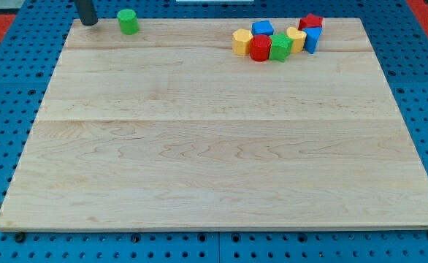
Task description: Push the green circle above the blue cube
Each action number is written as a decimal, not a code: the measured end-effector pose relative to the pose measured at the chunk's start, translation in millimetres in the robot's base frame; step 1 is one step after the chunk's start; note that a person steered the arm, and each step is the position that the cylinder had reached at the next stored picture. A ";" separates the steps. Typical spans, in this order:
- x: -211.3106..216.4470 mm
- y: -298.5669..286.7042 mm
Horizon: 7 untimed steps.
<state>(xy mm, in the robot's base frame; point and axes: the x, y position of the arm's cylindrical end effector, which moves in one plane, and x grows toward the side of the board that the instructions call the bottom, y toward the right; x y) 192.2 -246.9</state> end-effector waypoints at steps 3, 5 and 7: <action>29.1 227.7; 0.2 237.2; 5.0 315.2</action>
